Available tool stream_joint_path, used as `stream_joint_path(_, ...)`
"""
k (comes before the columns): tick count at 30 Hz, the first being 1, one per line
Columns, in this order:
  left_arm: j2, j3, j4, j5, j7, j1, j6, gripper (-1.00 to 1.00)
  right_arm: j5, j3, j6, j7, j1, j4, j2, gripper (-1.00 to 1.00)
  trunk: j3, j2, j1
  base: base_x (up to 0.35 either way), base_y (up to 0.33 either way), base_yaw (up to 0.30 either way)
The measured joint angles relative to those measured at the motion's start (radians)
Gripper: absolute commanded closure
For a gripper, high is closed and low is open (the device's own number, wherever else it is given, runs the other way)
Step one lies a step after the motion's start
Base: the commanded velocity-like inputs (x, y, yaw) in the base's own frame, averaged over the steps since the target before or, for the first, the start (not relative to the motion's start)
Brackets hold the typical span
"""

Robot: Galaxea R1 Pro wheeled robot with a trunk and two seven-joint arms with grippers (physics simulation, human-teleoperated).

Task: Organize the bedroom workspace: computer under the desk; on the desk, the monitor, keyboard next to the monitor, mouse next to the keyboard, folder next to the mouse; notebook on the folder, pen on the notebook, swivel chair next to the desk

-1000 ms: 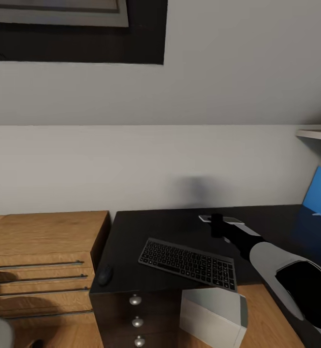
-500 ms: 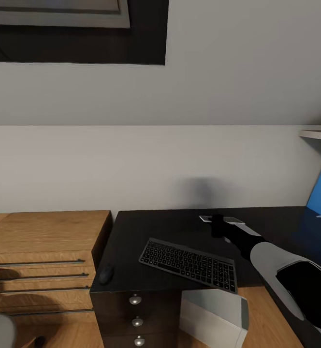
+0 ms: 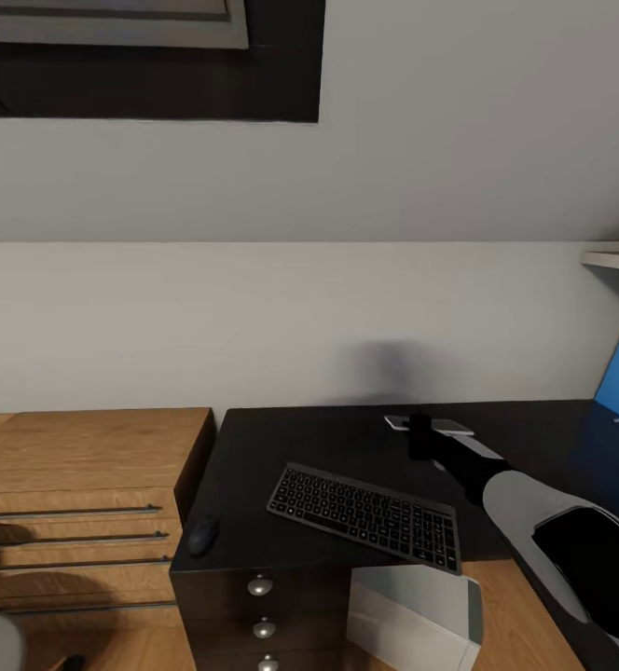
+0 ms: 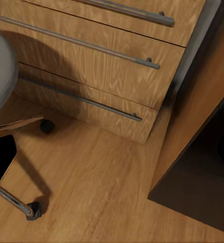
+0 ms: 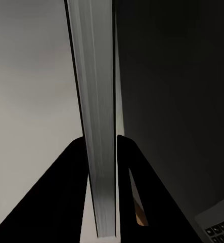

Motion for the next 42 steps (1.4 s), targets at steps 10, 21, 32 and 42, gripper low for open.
stream_joint_path(10,-0.002,0.0,-0.021,0.032,0.001,0.0,0.002,-1.0,0.0,0.0,-0.041,0.002,0.003,-0.001,0.0,1.0,-0.006,-0.014,0.008,0.001,0.0,0.0)
stream_joint_path(21,-0.002,0.0,-0.023,0.043,0.001,0.0,0.002,-1.0,-0.002,0.002,-0.124,0.002,0.003,-0.001,0.002,1.0,-0.041,-0.091,0.05,0.0,0.0,0.0)
stream_joint_path(32,-0.001,0.0,-0.023,0.044,0.001,0.0,0.002,-1.0,-0.002,0.002,-0.129,-0.001,0.003,-0.001,0.004,1.0,-0.075,-0.168,0.092,0.0,0.0,0.0)
stream_joint_path(42,0.0,0.0,-0.023,0.044,0.001,0.0,0.002,-1.0,-0.002,0.001,-0.132,-0.003,0.003,-0.001,0.005,1.0,-0.107,-0.238,0.13,0.0,0.0,0.0)
